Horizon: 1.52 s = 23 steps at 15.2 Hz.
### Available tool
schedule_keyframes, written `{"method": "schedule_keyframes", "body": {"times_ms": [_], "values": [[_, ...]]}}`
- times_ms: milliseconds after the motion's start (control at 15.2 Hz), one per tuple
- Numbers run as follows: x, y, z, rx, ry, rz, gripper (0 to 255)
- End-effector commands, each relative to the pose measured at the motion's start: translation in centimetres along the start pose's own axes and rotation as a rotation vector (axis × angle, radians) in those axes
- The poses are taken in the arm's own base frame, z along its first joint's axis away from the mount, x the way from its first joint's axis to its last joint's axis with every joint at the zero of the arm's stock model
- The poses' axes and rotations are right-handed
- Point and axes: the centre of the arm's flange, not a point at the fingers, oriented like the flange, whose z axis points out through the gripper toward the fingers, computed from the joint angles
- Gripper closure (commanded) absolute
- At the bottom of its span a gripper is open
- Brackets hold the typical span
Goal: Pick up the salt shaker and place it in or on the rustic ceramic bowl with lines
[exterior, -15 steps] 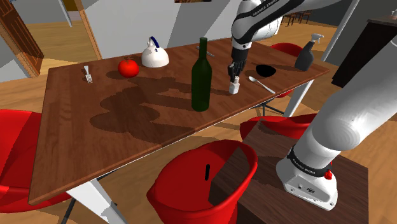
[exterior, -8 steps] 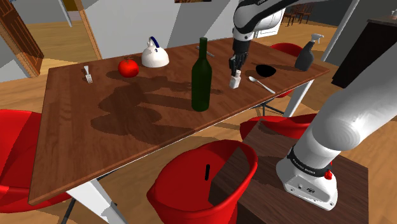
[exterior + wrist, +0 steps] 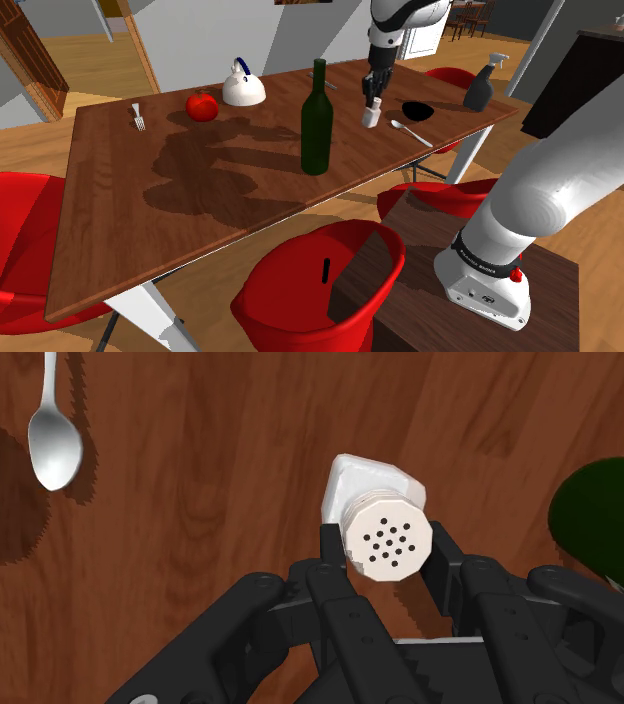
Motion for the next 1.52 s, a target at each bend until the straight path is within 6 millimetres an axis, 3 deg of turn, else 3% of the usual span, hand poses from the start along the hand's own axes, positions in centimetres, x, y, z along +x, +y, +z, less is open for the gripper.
{"method": "schedule_keyframes", "body": {"times_ms": [0,330,1452], "values": [[0.0,0.0,-1.1,0.000,-0.001,0.000,255],[0.0,0.0,-3.2,0.000,-0.001,0.000,255],[-1.6,22.3,-5.8,0.000,-0.001,0.000,255]]}}
